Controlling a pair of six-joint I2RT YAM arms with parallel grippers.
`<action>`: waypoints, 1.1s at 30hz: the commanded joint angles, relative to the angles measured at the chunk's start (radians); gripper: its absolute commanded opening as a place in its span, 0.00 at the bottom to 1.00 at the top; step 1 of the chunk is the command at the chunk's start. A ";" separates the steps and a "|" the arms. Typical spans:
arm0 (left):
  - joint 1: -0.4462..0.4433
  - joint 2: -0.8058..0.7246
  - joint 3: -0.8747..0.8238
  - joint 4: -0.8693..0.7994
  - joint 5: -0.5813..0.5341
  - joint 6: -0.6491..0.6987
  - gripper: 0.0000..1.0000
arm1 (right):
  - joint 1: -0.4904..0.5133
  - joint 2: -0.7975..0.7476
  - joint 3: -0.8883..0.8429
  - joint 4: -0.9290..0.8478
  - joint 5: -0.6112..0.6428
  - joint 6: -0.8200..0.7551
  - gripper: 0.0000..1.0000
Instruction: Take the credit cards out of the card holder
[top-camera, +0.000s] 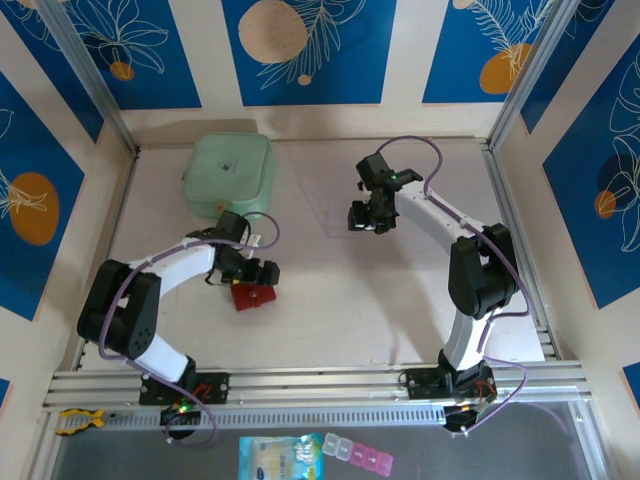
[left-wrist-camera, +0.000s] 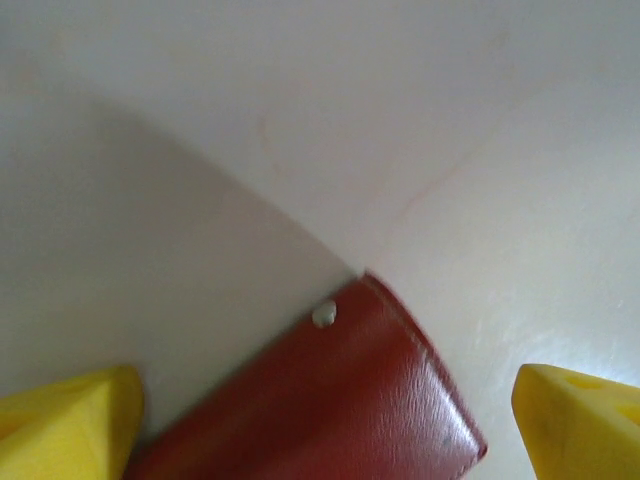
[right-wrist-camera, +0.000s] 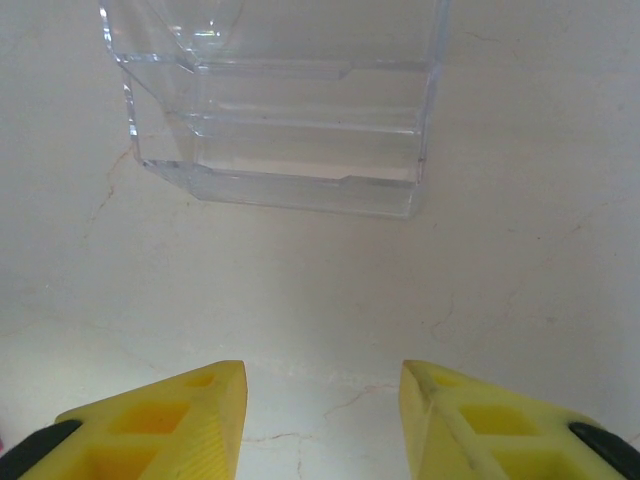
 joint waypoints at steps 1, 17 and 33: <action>-0.056 -0.042 -0.031 -0.109 -0.051 -0.044 0.94 | -0.001 -0.018 -0.018 0.015 -0.031 0.009 0.45; -0.310 0.066 0.060 -0.280 -0.310 -0.276 0.92 | -0.003 -0.011 -0.055 0.044 -0.041 -0.004 0.47; -0.416 0.126 0.260 -0.314 -0.276 -0.421 0.74 | -0.022 -0.060 -0.117 0.069 -0.033 -0.025 0.47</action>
